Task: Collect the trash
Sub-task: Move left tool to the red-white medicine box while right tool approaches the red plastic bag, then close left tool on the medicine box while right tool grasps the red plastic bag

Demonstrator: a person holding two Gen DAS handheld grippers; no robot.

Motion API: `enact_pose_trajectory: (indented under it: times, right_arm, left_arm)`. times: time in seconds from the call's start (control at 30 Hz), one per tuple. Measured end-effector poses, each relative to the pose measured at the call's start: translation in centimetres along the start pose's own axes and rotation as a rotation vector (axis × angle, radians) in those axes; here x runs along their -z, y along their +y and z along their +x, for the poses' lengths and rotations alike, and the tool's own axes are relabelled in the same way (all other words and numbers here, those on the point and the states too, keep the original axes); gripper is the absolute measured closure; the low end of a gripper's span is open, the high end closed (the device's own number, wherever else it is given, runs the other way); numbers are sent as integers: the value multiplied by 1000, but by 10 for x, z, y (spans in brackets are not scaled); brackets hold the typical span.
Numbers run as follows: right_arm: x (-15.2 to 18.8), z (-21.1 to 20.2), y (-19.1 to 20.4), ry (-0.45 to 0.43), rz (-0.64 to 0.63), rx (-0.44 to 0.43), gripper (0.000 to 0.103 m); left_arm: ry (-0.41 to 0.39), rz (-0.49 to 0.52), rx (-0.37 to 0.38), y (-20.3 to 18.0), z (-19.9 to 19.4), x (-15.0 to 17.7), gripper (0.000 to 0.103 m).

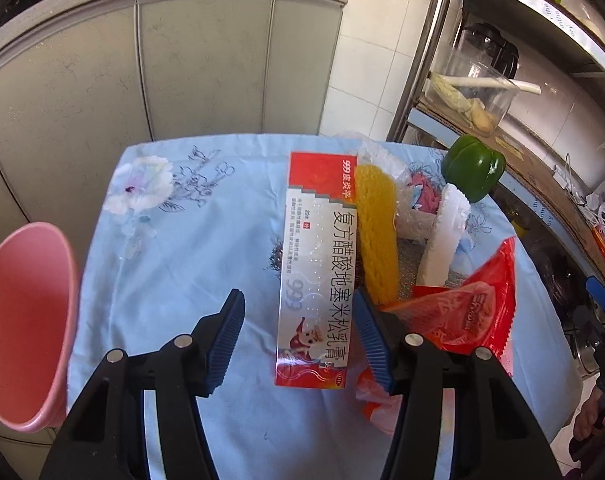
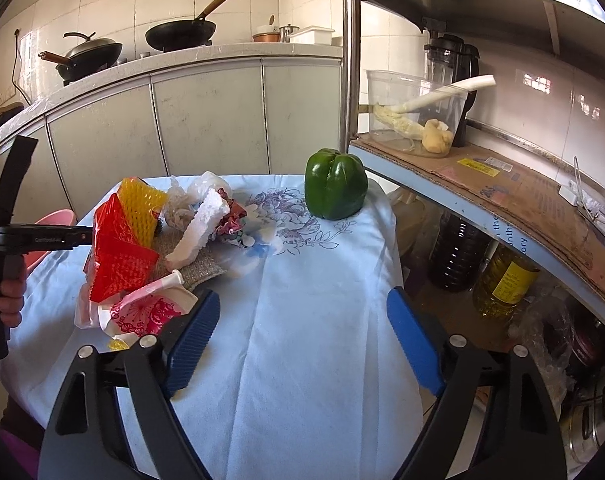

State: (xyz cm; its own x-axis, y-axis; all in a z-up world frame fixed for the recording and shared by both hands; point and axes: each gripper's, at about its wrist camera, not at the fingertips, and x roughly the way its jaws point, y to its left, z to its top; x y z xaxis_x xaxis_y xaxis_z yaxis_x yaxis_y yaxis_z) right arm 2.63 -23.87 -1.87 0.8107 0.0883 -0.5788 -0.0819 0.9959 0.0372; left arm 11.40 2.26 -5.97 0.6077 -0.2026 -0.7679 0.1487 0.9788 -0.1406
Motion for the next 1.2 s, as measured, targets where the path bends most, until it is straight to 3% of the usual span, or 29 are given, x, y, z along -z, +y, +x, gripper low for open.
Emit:
enact_pose_trajectory:
  times: [0.23,0.3,0.4,0.57,0.77,1.2]
  right_arm:
    - [-4,4,9,7,-4,-47,17]
    - [-4,5,14,9,-12,-61,17]
    - [-6,5,21,10,-28,-85,17]
    - [-13,6,31,19,-14,-145,19]
    - [-25,10,40,37,11,-216,31]
    - [-45,20,92,59,-18,-350,33]
  left_arm:
    - [37,-21,11,-2,16,-1,49]
    - [30,-29,8,0,14,0,58]
    - [25,-62,3,10,10,3,59]
    - [11,-109,-54,30,-4,10,60]
    - [18,-80,-148,43,-24,29,60]
    - [85,-138,-151,69,-50,70,59]
